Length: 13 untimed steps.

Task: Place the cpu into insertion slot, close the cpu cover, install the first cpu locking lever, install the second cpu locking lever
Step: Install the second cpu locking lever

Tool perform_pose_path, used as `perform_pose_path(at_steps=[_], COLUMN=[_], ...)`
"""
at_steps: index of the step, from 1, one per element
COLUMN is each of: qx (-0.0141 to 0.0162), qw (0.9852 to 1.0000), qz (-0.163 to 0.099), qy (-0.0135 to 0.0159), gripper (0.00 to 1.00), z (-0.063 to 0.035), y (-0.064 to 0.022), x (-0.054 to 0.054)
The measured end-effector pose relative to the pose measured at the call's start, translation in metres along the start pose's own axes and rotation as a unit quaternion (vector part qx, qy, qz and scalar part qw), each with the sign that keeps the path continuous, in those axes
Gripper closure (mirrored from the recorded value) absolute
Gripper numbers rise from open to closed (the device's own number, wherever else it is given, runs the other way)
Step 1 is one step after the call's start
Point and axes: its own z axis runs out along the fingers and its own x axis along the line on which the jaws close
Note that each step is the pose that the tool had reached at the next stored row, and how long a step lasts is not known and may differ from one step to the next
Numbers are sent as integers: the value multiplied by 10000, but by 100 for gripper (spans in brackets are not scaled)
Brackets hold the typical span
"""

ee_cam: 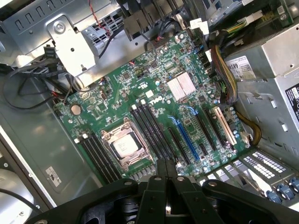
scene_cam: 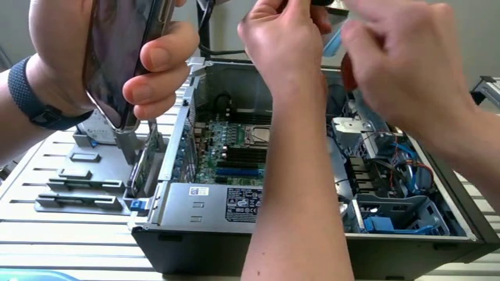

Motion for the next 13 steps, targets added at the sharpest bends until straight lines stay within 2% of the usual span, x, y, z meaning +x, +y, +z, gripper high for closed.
perform_pose_path(at_steps=[13], qx=[0], qw=[10000], qz=[5], qy=[0], gripper=[89], z=[0], y=[1], x=[1])
